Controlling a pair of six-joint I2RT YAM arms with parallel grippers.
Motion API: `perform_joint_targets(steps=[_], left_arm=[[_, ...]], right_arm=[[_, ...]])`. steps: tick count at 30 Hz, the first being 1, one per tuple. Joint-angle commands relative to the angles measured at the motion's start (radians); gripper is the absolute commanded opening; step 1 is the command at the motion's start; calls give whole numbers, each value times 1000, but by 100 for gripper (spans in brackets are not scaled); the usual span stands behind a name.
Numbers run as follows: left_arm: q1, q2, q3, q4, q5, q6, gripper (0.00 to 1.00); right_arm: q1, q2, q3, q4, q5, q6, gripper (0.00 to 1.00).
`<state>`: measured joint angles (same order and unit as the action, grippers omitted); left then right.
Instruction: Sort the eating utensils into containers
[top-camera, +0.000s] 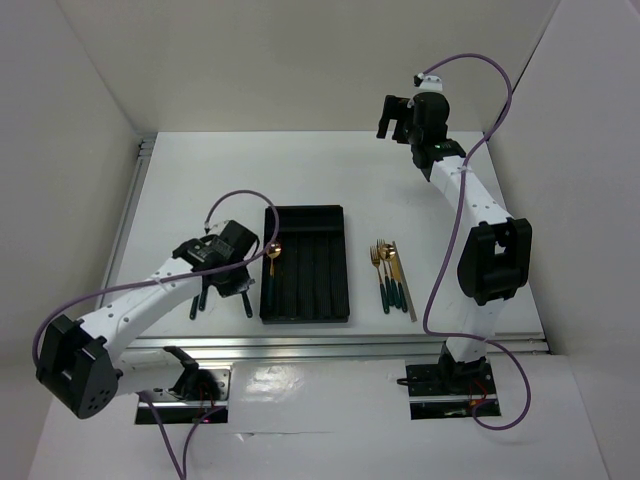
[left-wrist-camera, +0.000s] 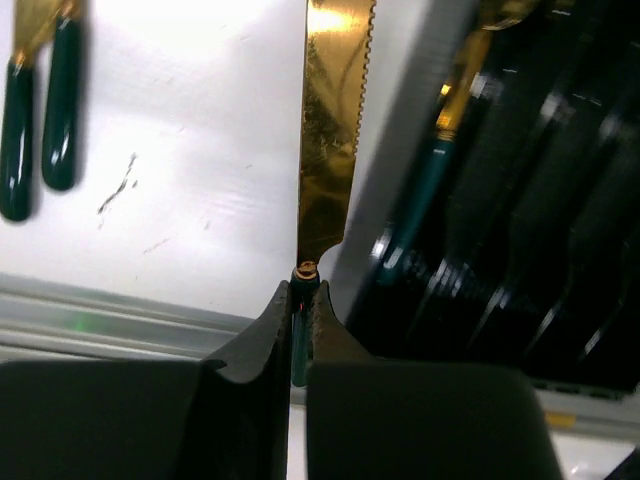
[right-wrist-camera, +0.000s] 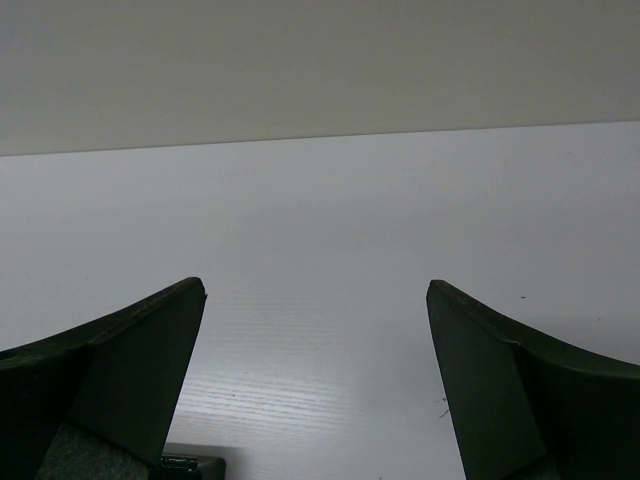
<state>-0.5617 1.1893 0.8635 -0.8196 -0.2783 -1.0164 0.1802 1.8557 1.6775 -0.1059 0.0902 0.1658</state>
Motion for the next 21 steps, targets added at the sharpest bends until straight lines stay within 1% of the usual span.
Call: perform_joint_targets(steps=[1, 3, 5, 7, 11, 13, 17, 18, 21], left_arm=[[-1, 52, 103, 17, 62, 224, 0], [-1, 62, 140, 34, 89, 268, 0], [-1, 62, 163, 71, 163, 332, 0], [-1, 53, 177, 143, 238, 380, 0], [-1, 85, 198, 198, 297, 413, 0], [-1, 124, 209, 208, 338, 424, 0], [-10, 173, 200, 278, 401, 415, 0], [-10, 182, 200, 302, 401, 415, 0], [-10, 226, 209, 303, 372, 378, 0]], right_arm=[[-2, -26, 21, 28, 6, -6, 100], [-2, -26, 21, 28, 6, -6, 100], [-2, -26, 21, 28, 6, -6, 100], [-2, -26, 21, 28, 6, -6, 100], [-2, -26, 21, 28, 6, -6, 100], [-2, -26, 21, 28, 16, -6, 100], [-2, -26, 21, 28, 25, -6, 100], [-2, -26, 21, 28, 25, -6, 100], [-2, -26, 11, 28, 25, -6, 100]])
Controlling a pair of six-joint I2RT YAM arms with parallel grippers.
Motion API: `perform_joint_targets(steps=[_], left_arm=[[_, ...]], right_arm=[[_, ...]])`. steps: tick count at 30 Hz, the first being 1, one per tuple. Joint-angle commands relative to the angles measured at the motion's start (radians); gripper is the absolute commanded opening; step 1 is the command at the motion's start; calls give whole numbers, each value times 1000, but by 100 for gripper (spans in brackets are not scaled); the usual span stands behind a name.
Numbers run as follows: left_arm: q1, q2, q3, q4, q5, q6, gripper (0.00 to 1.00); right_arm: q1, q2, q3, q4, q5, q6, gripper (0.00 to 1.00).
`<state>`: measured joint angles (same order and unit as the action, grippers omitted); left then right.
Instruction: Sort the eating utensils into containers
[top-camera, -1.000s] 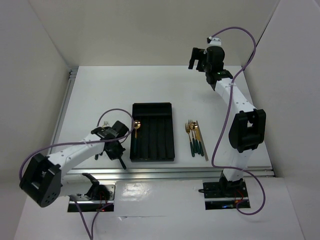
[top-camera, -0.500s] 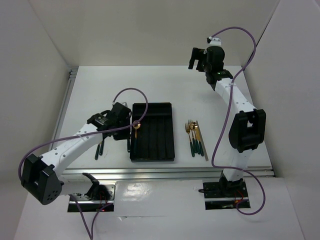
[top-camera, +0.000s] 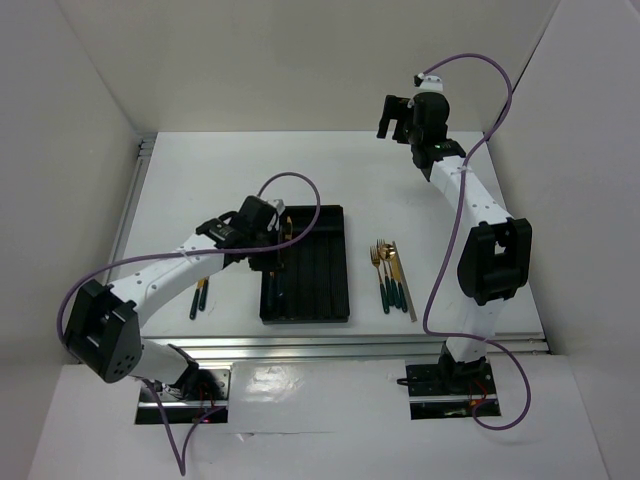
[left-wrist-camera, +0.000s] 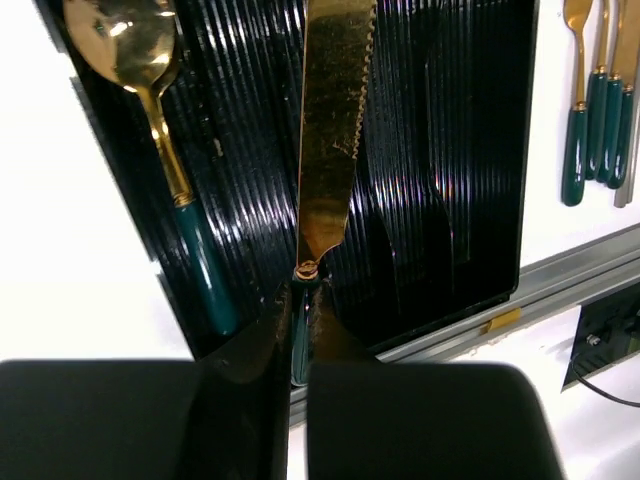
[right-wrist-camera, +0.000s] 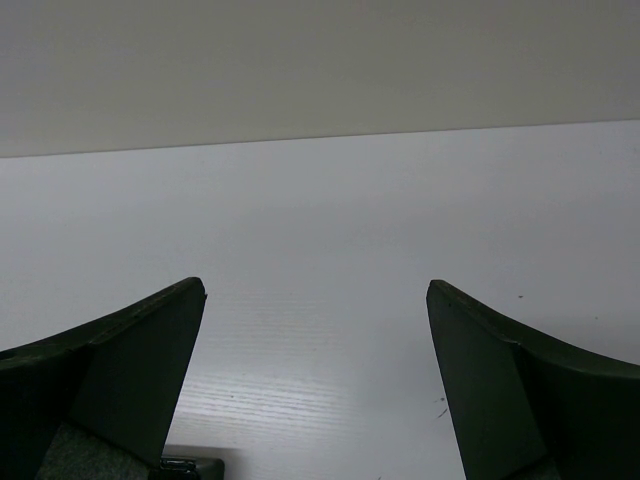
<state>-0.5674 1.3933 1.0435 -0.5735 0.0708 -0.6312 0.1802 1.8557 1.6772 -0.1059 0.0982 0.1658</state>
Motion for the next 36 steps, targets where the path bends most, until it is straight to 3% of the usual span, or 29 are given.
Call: perform_joint_targets(steps=[1, 11, 36], left_arm=[[-5, 33, 42, 57, 12, -18, 0], [-25, 84, -10, 113, -11, -176, 0], [-64, 256, 22, 12, -134, -194, 0]], right_arm=[[-2, -26, 12, 28, 17, -6, 100], [-2, -16, 21, 28, 26, -6, 100], [-2, -7, 21, 28, 17, -6, 100]])
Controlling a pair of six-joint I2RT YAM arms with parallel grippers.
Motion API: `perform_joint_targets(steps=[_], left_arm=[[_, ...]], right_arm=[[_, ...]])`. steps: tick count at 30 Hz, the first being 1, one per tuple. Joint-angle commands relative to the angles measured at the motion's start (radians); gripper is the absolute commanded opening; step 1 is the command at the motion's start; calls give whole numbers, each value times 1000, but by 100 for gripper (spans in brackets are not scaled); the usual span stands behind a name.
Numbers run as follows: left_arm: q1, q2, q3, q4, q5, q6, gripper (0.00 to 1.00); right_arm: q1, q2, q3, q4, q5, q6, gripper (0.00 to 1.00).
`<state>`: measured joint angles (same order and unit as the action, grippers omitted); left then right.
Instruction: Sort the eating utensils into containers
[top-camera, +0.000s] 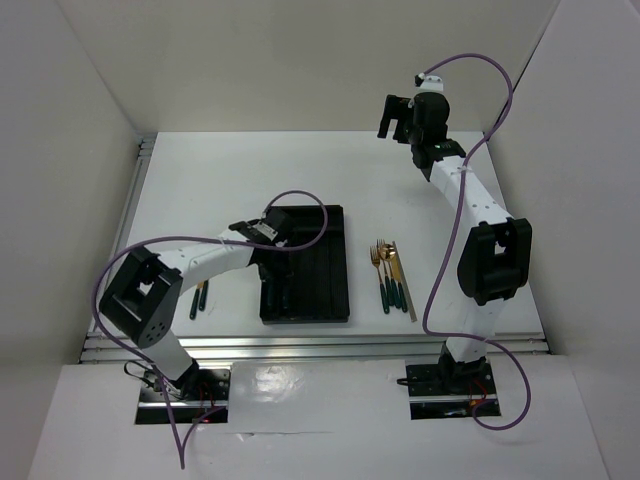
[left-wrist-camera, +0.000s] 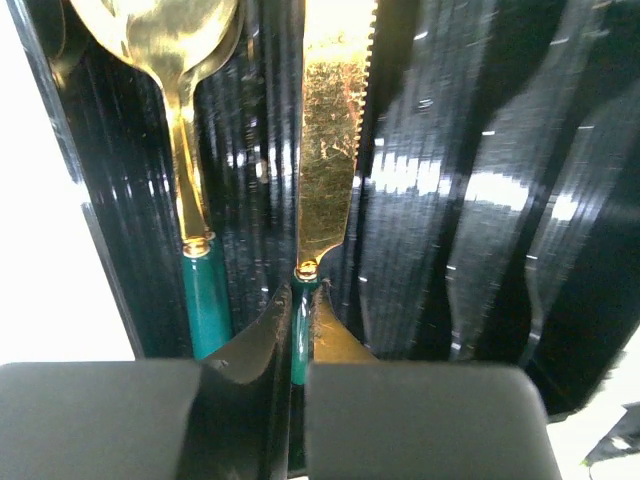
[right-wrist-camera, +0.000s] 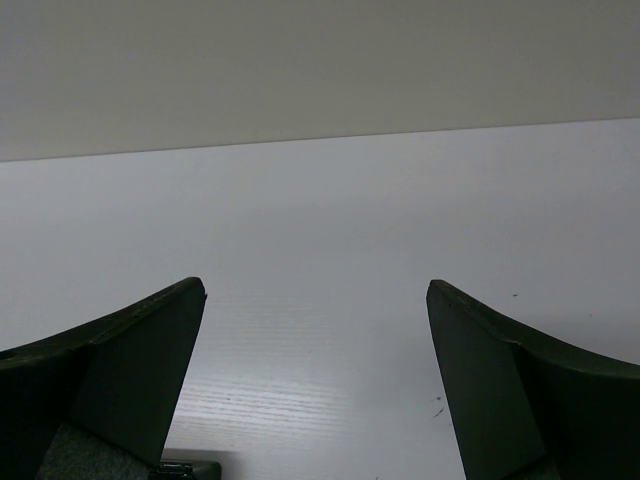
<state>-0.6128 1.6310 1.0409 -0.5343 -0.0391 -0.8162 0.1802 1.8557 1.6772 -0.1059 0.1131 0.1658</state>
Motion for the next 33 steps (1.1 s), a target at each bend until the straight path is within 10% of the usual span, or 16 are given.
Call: perform_joint_targets(steps=[1, 14, 20, 33], left_arm=[[-19, 27, 36, -36, -34, -9, 0], [-48, 56, 90, -79, -76, -11, 25], [-58, 9, 68, -79, -97, -20, 51], [-79, -134, 128, -44, -170, 32, 59]], right_arm=[[-2, -7, 21, 28, 2, -6, 100], [-2, -27, 3, 46, -10, -6, 100], [-2, -27, 3, 46, -1, -6, 100], [-2, -27, 3, 46, -41, -6, 100]])
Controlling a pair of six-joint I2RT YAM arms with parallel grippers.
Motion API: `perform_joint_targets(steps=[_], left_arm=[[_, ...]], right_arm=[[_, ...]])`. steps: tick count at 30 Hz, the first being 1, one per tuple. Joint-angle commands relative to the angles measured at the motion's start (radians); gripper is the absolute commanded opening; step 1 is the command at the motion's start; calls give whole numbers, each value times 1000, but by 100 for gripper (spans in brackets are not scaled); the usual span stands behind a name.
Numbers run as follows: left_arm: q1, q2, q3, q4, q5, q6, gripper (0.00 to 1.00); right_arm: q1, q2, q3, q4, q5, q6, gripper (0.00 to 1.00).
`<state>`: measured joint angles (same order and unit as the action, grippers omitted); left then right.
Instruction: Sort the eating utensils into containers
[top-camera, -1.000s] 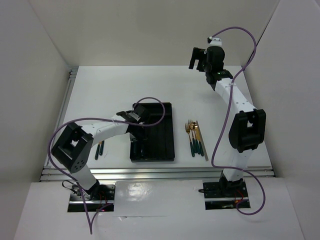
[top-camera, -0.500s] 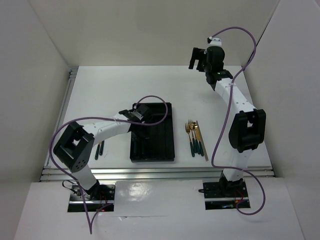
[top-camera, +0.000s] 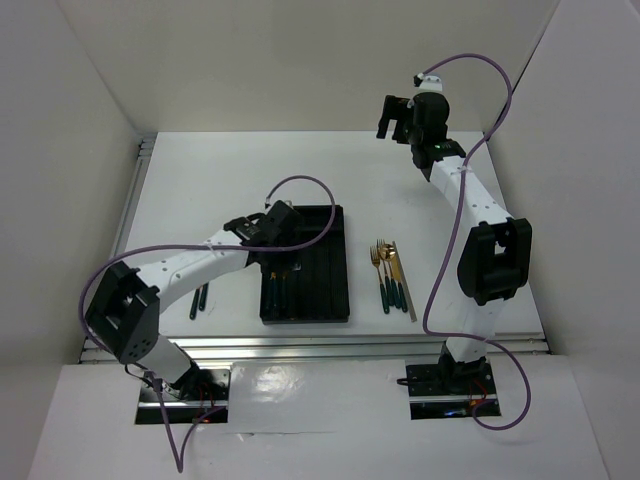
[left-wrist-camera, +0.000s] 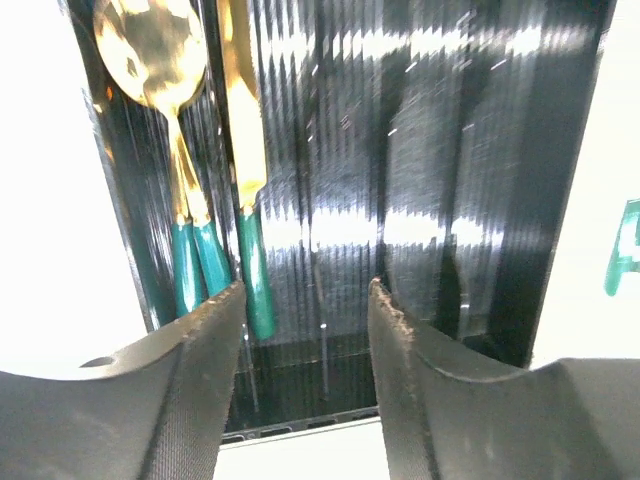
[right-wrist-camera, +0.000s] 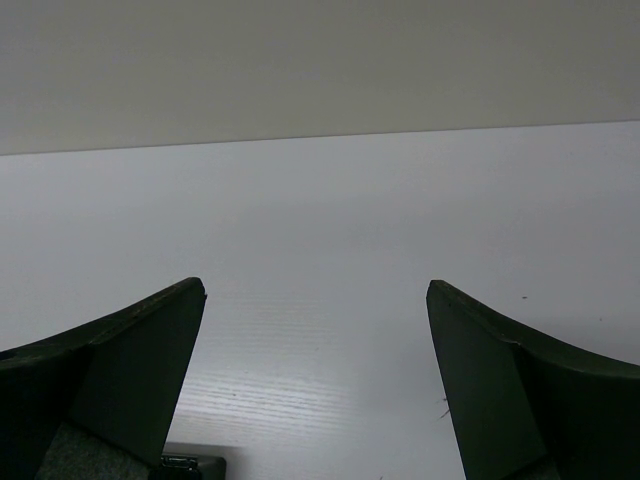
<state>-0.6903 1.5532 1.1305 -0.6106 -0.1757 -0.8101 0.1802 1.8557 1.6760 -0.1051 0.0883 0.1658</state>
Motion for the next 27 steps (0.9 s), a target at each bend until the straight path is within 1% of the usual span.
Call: perform_joint_targets(steps=[1, 4, 5, 7, 8, 9, 15, 18, 20, 22, 23, 25, 26, 27], left_arm=[[-2, -65, 38, 32, -45, 26, 60], [-2, -114, 38, 17, -70, 38, 65], [-2, -129, 38, -4, -94, 38, 71], [-2, -180, 38, -24, -128, 38, 77], [-2, -198, 8, -37, -157, 16, 80], [-2, -217, -6, -57, -168, 6, 87], [109, -379, -135, -103, -179, -23, 97], [178, -445, -188, -103, -160, -23, 100], [253, -458, -230, -86, -124, -2, 100], [311, -458, -251, -77, -76, 11, 100], [369, -447, -265, -68, -64, 11, 100], [429, -432, -302, -39, -24, 20, 98], [492, -411, -313, -29, -6, 20, 98], [517, -400, -339, -18, 7, 20, 98]], right_arm=[[-2, -27, 4, 45, -16, -6, 100], [-2, -27, 4, 45, -25, -6, 100], [-2, -27, 4, 45, -25, -6, 100], [-2, -27, 4, 36, -25, -6, 100], [-2, -27, 13, 36, -35, -6, 100], [-2, -27, 13, 36, -35, -6, 100], [-2, -18, 22, 36, -55, -6, 100], [-2, -18, 22, 36, -55, -6, 100], [-2, -18, 22, 27, -55, -6, 100], [-2, -18, 22, 27, -64, -6, 100], [-2, -9, 22, 27, -64, -6, 100], [-2, 2, 31, 27, -64, -6, 100], [-2, 2, 40, 27, -64, -6, 100], [-2, 2, 41, 16, -64, -6, 100]])
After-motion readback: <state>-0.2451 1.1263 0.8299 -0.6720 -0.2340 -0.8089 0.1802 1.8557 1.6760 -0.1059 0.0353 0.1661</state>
